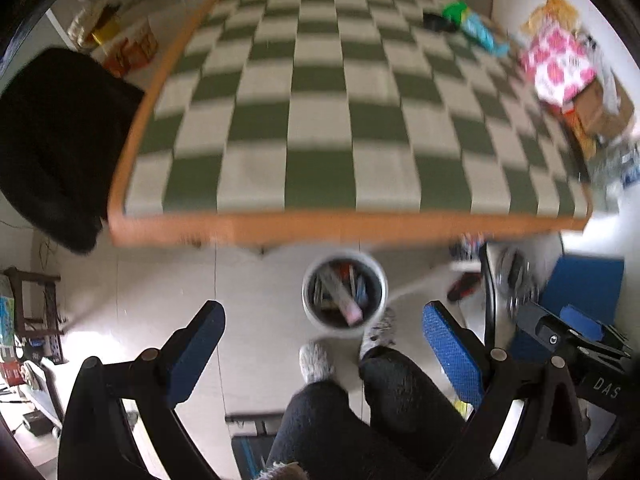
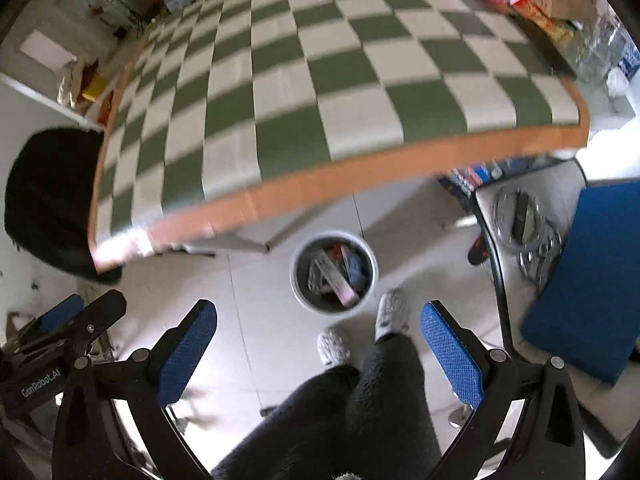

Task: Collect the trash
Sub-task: 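Move both tools back over the table toward the chip bag and lid, then grasp the blue-green chip bag with the right tool while the left tool grasps the black lid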

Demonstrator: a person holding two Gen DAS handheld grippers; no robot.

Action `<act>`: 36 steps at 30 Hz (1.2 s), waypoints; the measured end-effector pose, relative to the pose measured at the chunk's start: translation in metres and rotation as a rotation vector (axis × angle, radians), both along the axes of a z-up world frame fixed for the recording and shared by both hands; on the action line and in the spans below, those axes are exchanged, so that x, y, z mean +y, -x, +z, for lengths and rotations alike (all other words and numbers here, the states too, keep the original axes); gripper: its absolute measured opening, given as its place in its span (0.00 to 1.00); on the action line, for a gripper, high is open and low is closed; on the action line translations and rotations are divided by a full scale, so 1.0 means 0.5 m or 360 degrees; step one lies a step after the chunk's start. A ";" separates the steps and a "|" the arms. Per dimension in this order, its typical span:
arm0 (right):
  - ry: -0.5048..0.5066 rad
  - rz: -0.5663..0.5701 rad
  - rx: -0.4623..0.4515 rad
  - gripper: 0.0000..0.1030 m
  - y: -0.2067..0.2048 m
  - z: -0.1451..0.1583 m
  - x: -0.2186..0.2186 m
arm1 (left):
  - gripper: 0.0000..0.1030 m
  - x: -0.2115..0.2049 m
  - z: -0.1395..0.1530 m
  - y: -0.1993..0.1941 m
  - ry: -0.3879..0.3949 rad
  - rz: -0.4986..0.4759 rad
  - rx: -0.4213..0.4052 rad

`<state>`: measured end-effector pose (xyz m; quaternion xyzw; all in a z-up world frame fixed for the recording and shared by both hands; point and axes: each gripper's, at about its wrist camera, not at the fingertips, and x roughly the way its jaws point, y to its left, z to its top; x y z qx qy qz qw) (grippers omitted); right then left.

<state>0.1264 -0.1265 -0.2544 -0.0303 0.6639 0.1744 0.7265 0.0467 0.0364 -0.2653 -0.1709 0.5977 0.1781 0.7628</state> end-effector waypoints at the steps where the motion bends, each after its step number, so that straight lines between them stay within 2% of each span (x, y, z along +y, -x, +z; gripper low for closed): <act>1: -0.0007 -0.0005 -0.0023 1.00 -0.033 0.017 0.008 | 0.98 0.009 0.013 -0.021 -0.0023 0.0008 -0.0022; 5: -0.0001 0.0016 -0.0075 1.00 -0.167 0.058 0.031 | 0.98 0.048 0.039 -0.140 -0.0087 0.0063 -0.0075; 11: 0.0164 0.0233 -0.0165 1.00 -0.493 0.066 0.096 | 0.98 0.087 0.025 -0.349 -0.0106 0.0195 -0.0085; 15: 0.0350 0.0402 -0.0193 1.00 -0.755 0.027 0.156 | 0.98 0.107 -0.024 -0.517 -0.0066 0.0305 -0.0003; 19: 0.0494 0.0597 -0.0137 1.00 -0.991 -0.037 0.220 | 0.98 0.110 -0.073 -0.688 -0.0034 0.0339 0.0071; 21: 0.0531 0.0696 -0.0107 1.00 -1.068 -0.073 0.249 | 0.98 0.114 -0.094 -0.769 -0.0036 0.0345 0.0086; 25: 0.0689 0.0967 -0.0044 1.00 -1.188 -0.162 0.328 | 0.98 0.139 -0.135 -0.882 -0.0041 0.0370 0.0139; 31: 0.0819 0.1310 -0.0043 1.00 -1.230 -0.255 0.396 | 0.98 0.181 -0.179 -0.946 0.0021 0.0447 0.0199; 33: 0.0812 0.1305 -0.0022 1.00 -1.248 -0.281 0.402 | 0.98 0.188 -0.187 -0.957 0.0034 0.0459 0.0206; 35: 0.0750 0.1198 0.0038 0.95 -1.273 -0.295 0.393 | 0.98 0.192 -0.191 -0.963 0.0058 0.0463 0.0201; 36: 0.0698 0.1087 0.0073 0.92 -1.291 -0.296 0.382 | 0.98 0.192 -0.193 -0.967 0.0071 0.0462 0.0196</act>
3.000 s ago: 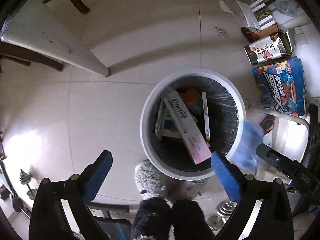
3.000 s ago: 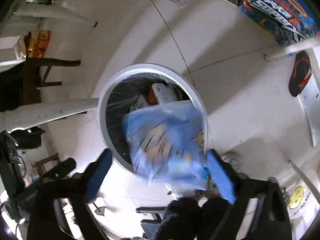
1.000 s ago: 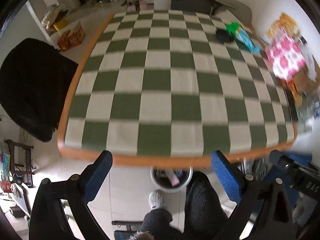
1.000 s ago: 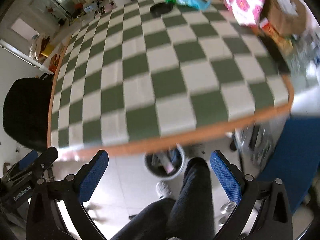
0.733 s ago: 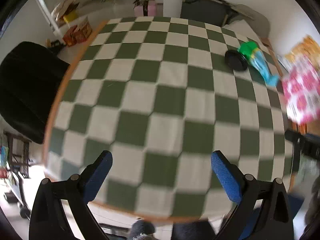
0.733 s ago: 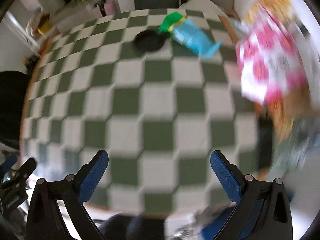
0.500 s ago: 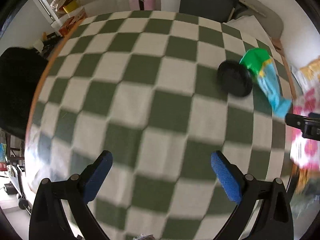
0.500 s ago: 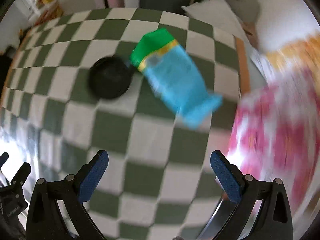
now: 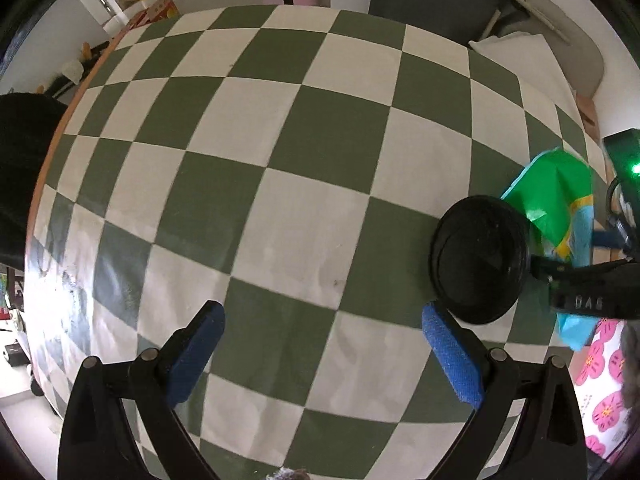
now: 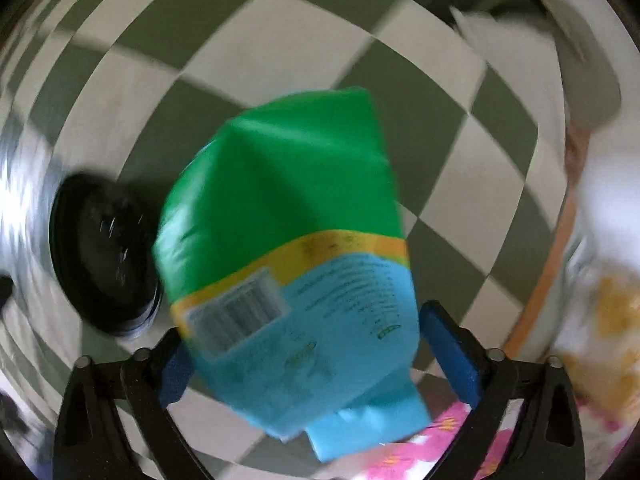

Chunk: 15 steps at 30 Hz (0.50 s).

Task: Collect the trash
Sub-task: 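Grasp the blue-green chip bag with the right tool while the left tool grasps the black lid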

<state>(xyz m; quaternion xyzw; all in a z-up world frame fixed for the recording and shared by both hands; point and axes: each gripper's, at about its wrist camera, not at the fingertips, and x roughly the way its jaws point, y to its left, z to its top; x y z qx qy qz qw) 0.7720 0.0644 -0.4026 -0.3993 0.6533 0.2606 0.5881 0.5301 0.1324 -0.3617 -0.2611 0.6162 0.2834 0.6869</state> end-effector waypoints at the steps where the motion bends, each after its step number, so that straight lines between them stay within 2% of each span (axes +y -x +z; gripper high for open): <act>1: -0.0041 -0.0165 0.0036 0.91 -0.021 0.001 -0.018 | 0.98 -0.001 -0.002 -0.004 0.0013 -0.0002 -0.0007; 5: -0.0131 -0.0679 0.0023 0.89 -0.070 0.019 -0.099 | 0.97 -0.010 -0.020 -0.030 0.0111 -0.0012 -0.0044; 8: -0.0183 -0.0889 0.0024 0.89 -0.077 0.026 -0.144 | 0.96 -0.015 -0.043 -0.059 0.0217 -0.0030 -0.0078; 9: -0.0192 -0.0912 0.0021 0.88 -0.077 0.026 -0.150 | 0.91 -0.018 -0.052 -0.070 0.0241 -0.0048 -0.0070; 10: -0.0199 -0.0926 0.0009 0.87 -0.075 0.027 -0.156 | 0.82 -0.019 -0.058 -0.079 0.0259 -0.0065 -0.0067; 11: -0.0202 -0.0926 -0.0002 0.86 -0.074 0.028 -0.159 | 0.78 -0.022 -0.056 -0.086 0.0228 -0.0076 -0.0054; 12: -0.0205 -0.0926 -0.0021 0.85 -0.072 0.029 -0.164 | 0.67 -0.025 -0.049 -0.094 0.0207 -0.0105 -0.0080; 14: -0.0216 -0.0929 -0.0039 0.81 -0.070 0.031 -0.169 | 0.24 -0.032 -0.039 -0.104 0.0157 -0.0158 -0.0072; 15: -0.0228 -0.0934 -0.0041 0.79 -0.062 0.034 -0.170 | 0.17 -0.035 -0.037 -0.106 0.0169 -0.0184 -0.0072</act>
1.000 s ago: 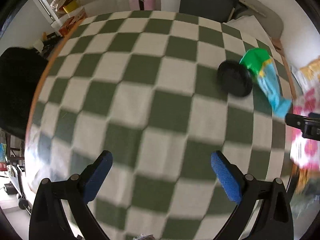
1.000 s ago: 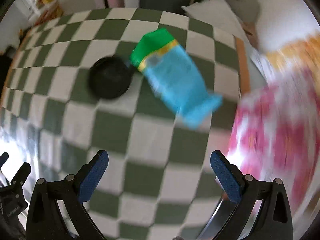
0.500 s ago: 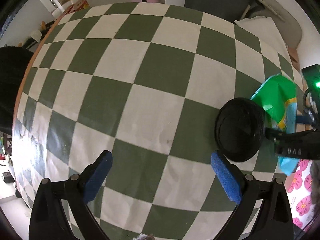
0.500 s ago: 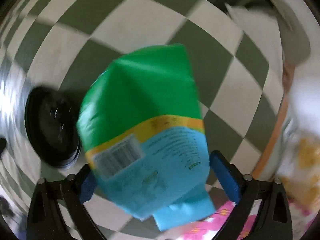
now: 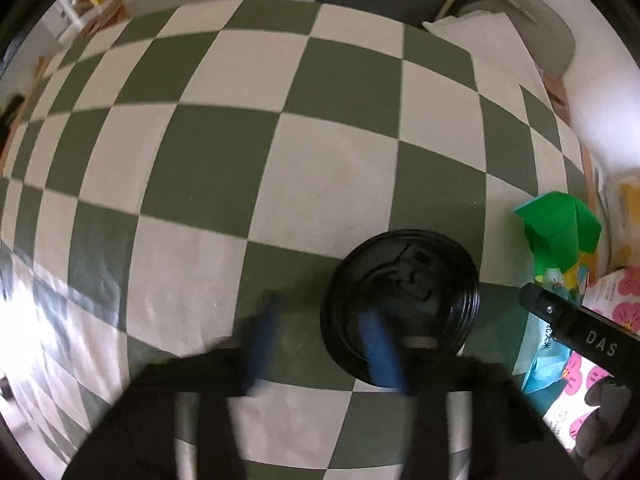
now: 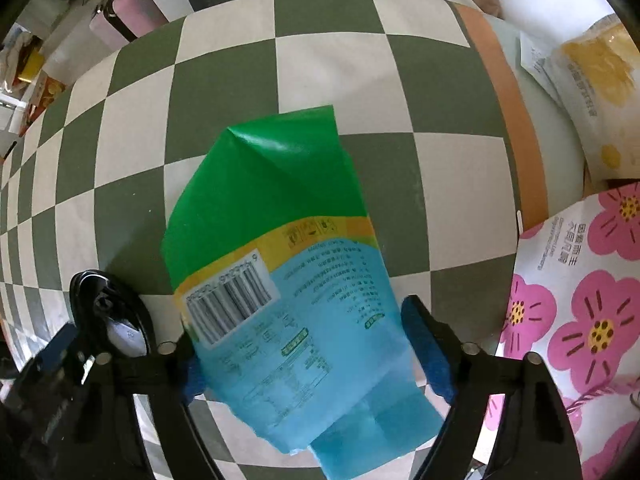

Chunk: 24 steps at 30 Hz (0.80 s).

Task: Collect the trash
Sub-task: 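Grasp the blue-green chip bag with the right tool while the left tool grasps the black lid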

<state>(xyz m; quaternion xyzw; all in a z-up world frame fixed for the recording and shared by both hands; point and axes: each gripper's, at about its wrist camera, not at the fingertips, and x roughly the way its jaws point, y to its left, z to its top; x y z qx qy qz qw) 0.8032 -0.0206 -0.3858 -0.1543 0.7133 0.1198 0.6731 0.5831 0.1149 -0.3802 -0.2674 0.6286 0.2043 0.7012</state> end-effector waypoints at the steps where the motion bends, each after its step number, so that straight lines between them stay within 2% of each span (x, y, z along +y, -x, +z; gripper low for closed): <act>1: -0.0003 -0.0003 -0.0015 0.78 0.012 0.005 0.000 | 0.08 -0.001 0.001 0.000 0.0005 -0.0011 -0.0001; 2: -0.0002 -0.0001 -0.0034 0.77 0.018 0.008 -0.005 | 0.04 -0.004 0.005 0.002 -0.0025 -0.0025 0.0008; 4: -0.0009 0.0003 -0.0059 0.75 0.026 0.017 -0.009 | 0.04 -0.009 0.014 0.011 -0.0074 -0.0055 0.0002; 11: -0.0091 -0.0069 -0.0056 0.72 0.090 0.044 -0.041 | 0.03 -0.009 0.049 0.059 -0.0124 -0.0066 -0.0046; 18: -0.0202 -0.0099 -0.0069 0.71 0.154 0.089 -0.080 | 0.03 0.003 0.114 0.147 -0.0173 -0.0049 -0.0132; 22: -0.0250 -0.0111 -0.0085 0.71 0.206 0.120 -0.095 | 0.03 0.022 0.141 0.212 -0.0120 -0.0022 -0.0216; 24: -0.0269 -0.0156 -0.0083 0.71 0.214 0.125 -0.113 | 0.05 0.023 0.137 0.198 -0.0064 0.0000 -0.0255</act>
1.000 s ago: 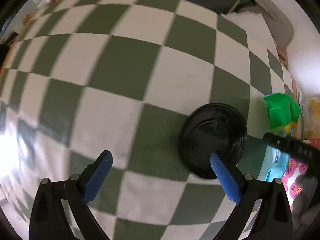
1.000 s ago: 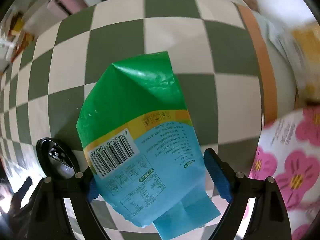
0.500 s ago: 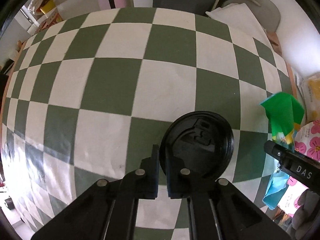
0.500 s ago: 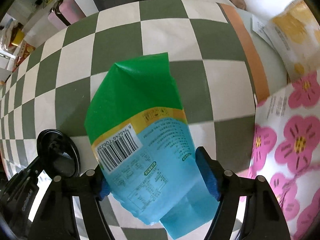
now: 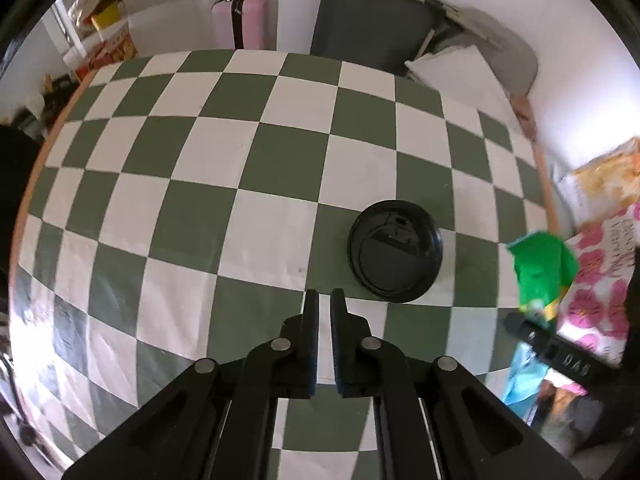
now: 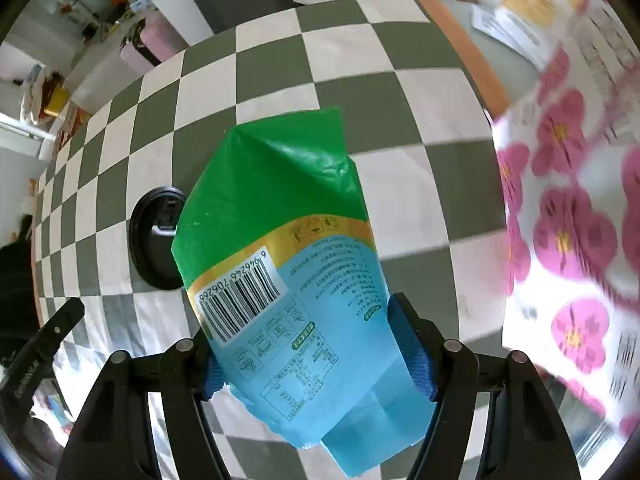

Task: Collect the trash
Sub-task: 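Grasp the blue-green chip bag with the right tool while the left tool grasps the black lid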

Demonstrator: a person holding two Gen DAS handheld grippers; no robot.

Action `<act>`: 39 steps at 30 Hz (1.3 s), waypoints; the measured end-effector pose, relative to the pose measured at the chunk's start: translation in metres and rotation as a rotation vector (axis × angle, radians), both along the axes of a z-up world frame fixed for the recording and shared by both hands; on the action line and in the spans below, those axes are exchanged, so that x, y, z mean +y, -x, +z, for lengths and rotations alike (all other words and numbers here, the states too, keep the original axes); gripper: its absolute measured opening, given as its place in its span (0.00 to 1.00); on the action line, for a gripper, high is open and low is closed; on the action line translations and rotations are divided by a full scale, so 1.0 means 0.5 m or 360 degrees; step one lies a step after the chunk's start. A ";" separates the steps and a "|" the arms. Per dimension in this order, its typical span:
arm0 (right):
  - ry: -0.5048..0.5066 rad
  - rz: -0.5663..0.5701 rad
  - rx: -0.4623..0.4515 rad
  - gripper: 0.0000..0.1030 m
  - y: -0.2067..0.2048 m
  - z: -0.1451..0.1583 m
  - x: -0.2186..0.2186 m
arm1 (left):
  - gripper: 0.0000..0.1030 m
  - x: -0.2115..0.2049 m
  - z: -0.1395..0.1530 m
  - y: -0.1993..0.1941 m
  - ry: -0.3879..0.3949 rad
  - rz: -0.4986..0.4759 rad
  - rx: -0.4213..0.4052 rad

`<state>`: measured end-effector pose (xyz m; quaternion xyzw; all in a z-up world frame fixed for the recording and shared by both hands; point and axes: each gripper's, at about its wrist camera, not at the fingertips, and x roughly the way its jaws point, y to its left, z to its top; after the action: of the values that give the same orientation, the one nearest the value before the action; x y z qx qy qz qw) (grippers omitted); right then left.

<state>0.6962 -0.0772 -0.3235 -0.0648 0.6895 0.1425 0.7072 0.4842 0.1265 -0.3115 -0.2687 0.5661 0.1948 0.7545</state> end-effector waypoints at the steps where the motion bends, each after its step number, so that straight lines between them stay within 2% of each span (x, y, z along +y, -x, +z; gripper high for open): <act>1: -0.0005 -0.0016 0.0000 0.71 -0.002 -0.003 -0.007 | 0.11 0.005 -0.009 -0.003 0.0075 -0.0012 -0.0022; 2: 0.0003 -0.0037 0.0004 0.71 -0.006 -0.010 -0.022 | 0.34 0.006 -0.026 -0.032 0.0132 -0.0014 -0.0014; 4: 0.0005 -0.0091 0.0030 0.71 -0.009 -0.023 -0.031 | 0.61 0.010 -0.053 -0.047 0.0237 0.0003 -0.0034; 5: 0.0016 -0.0099 0.0034 0.71 -0.006 -0.031 -0.015 | 0.61 0.015 -0.075 -0.057 0.0294 0.0021 -0.0039; 7: 0.0049 -0.0100 0.0023 0.71 -0.018 -0.040 -0.005 | 0.61 0.020 -0.103 -0.072 0.0331 0.0044 -0.0006; 10: 0.0088 -0.0096 0.0019 0.71 -0.040 -0.056 -0.002 | 0.61 0.016 -0.133 -0.108 0.0259 0.0049 0.0063; 13: 0.0110 -0.0098 0.0020 0.71 -0.058 -0.070 -0.005 | 0.57 0.001 -0.153 -0.141 0.0121 0.0030 0.0167; 15: 0.0109 -0.0103 0.0024 0.71 -0.066 -0.076 -0.006 | 0.29 -0.023 -0.146 -0.161 0.0003 -0.0038 0.0202; 16: 0.0107 -0.0101 0.0026 0.71 -0.069 -0.080 -0.002 | 0.12 -0.038 -0.143 -0.171 -0.0050 -0.0092 0.0227; 18: 0.0103 -0.0093 0.0024 0.71 -0.072 -0.083 0.001 | 0.03 -0.056 -0.135 -0.180 -0.0108 -0.0138 0.0239; 20: 0.0101 -0.0082 0.0016 0.71 -0.072 -0.083 0.003 | 0.03 -0.069 -0.124 -0.182 -0.0138 -0.0151 0.0234; 26: 0.0047 -0.0072 0.0005 0.70 -0.065 -0.072 0.005 | 0.02 -0.091 -0.066 -0.157 -0.0131 -0.0132 0.0147; 30: 0.0007 -0.0078 -0.0004 0.70 -0.047 -0.039 -0.043 | 0.02 -0.096 -0.021 -0.127 -0.0120 -0.0123 0.0080; 35: -0.0040 -0.0085 -0.0024 0.67 -0.014 -0.004 -0.069 | 0.02 -0.098 0.024 -0.063 -0.0146 -0.0138 0.0022; 39: -0.0080 -0.0087 -0.0045 0.66 0.033 0.029 -0.088 | 0.02 -0.075 0.039 0.004 -0.0102 -0.0097 -0.0022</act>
<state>0.6798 -0.1214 -0.3088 -0.0301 0.6772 0.1393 0.7218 0.4824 0.0890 -0.2920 -0.2284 0.5623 0.1878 0.7722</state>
